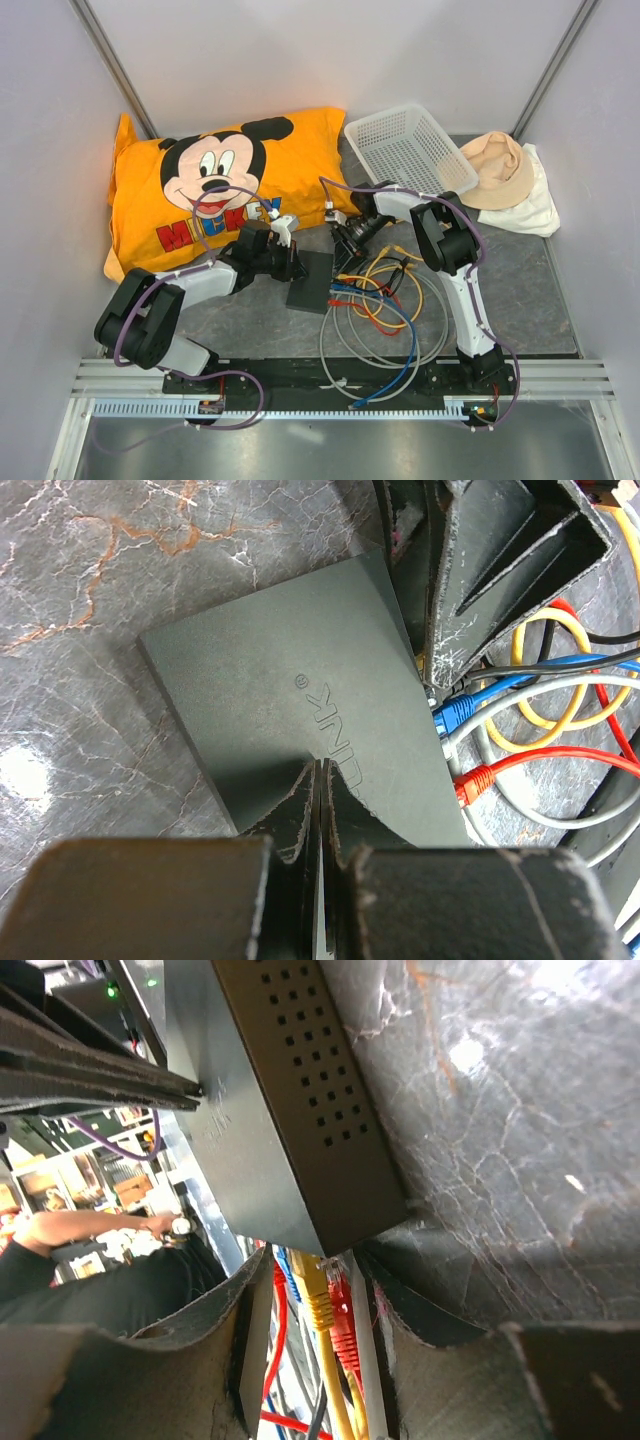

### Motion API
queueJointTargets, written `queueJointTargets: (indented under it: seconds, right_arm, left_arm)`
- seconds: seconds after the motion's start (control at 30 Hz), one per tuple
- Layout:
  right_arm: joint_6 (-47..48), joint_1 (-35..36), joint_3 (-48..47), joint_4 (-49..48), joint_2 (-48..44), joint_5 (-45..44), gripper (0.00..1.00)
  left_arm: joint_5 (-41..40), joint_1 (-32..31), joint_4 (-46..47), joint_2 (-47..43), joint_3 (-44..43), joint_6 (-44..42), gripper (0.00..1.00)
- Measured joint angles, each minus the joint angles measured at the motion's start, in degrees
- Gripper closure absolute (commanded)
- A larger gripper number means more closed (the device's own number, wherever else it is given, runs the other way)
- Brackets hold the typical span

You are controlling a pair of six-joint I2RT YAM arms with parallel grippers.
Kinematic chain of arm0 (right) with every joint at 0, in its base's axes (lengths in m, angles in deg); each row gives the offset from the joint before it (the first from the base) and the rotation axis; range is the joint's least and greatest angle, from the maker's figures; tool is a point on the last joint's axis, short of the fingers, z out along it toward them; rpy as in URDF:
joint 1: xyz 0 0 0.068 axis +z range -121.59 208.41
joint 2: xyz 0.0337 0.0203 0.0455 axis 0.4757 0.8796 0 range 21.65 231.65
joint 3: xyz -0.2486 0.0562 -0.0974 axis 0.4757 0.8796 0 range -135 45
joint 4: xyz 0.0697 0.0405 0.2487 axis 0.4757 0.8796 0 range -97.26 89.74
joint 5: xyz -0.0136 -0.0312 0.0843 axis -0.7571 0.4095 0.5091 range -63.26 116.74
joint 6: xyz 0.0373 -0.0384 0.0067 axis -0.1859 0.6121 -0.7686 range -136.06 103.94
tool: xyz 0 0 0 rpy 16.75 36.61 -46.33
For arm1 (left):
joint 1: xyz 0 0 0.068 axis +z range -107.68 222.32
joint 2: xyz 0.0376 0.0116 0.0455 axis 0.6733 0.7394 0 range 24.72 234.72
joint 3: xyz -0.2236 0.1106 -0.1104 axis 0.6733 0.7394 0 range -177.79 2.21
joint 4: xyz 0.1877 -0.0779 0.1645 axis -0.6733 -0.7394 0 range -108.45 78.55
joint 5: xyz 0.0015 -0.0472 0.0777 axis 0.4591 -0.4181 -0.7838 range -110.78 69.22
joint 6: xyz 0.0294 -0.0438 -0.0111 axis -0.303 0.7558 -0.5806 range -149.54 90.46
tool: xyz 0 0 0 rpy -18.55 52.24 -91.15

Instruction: Pull the plug from the switch port

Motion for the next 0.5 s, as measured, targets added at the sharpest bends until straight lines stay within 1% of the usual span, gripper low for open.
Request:
queueJointTargets:
  seconds: [0.07,0.2,0.5]
  right_arm:
    - [-1.11,0.09,0.0,-0.44,0.0,-0.2,0.57]
    - [-2.19,0.09,0.11,-0.79,0.0,-0.55,0.62]
    - [-3.04,0.11,0.57,-1.64,0.0,-1.07,0.68]
  left_arm:
    - [-0.04,0.0,0.02,0.0,0.0,0.0,0.99]
    - [-0.11,0.0,0.09,0.0,0.07,0.0,0.99]
    - [-0.22,0.0,0.72,-0.02,0.37,0.02,0.99]
